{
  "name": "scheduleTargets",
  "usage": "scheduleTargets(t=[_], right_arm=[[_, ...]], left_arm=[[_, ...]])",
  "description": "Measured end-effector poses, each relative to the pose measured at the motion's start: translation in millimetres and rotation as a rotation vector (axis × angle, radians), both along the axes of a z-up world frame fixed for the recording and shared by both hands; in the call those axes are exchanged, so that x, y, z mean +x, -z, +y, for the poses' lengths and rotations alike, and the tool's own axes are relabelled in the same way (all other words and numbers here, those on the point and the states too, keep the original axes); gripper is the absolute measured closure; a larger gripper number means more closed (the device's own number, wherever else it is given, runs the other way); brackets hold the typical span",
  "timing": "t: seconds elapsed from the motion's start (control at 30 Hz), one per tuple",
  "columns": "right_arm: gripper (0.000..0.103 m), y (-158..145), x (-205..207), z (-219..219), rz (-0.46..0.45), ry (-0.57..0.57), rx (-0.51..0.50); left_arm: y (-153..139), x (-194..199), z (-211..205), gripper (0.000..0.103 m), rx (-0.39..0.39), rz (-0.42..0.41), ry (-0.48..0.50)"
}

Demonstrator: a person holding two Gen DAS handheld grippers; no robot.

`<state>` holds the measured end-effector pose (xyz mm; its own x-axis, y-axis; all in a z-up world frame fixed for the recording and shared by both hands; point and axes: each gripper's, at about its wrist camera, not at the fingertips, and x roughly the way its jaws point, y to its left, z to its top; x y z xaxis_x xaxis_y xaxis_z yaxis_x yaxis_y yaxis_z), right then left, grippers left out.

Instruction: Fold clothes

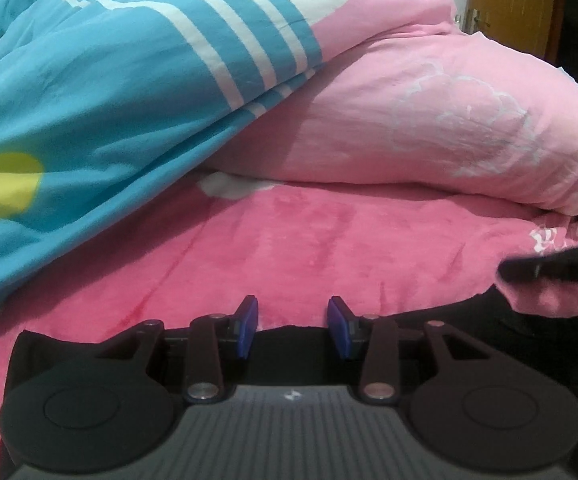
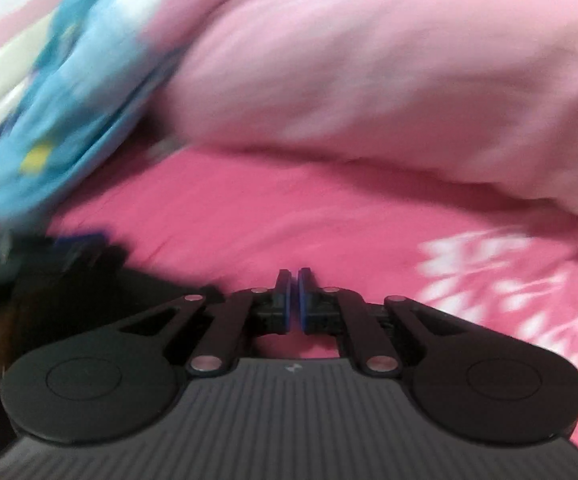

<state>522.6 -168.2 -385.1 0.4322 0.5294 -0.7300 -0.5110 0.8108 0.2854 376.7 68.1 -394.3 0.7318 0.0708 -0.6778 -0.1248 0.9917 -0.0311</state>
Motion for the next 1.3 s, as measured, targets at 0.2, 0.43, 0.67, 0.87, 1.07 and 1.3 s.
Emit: scheduleTargets(t=[0.2, 0.43, 0.67, 0.87, 1.07, 1.3], right_arm=[[0.098, -54.4, -34.9, -76.1, -0.016, 0.154, 0.023], [0.098, -40.5, -92.6, -145.9, 0.084, 0.121, -0.190], [0.096, -33.0, -53.6, -215.7, 0.101, 0.415, -0.037], [0.096, -90.0, -89.3, -289.5, 0.128, 0.456, -0.173], [0.097, -53.7, -102.7, -295.5, 0.282, 0.281, -0.244], [0.102, -46.7, -90.7, -363.8, 0.344, 0.468, -0.376]], left_arm=[[-14.9, -7.6, -9.0, 0.062, 0.008, -0.016, 0.039], [-22.9, -34.2, -68.3, 0.055, -0.069, 0.005, 0.248], [-7.9, -46.1, -137.8, 0.055, -0.009, 0.049, 0.333], [-21.0, -49.2, -179.1, 0.054, -0.067, 0.023, 0.407], [-1.0, -35.6, -260.4, 0.054, -0.110, 0.037, 0.560], [23.9, -22.2, -292.7, 0.054, -0.046, 0.049, 0.532]])
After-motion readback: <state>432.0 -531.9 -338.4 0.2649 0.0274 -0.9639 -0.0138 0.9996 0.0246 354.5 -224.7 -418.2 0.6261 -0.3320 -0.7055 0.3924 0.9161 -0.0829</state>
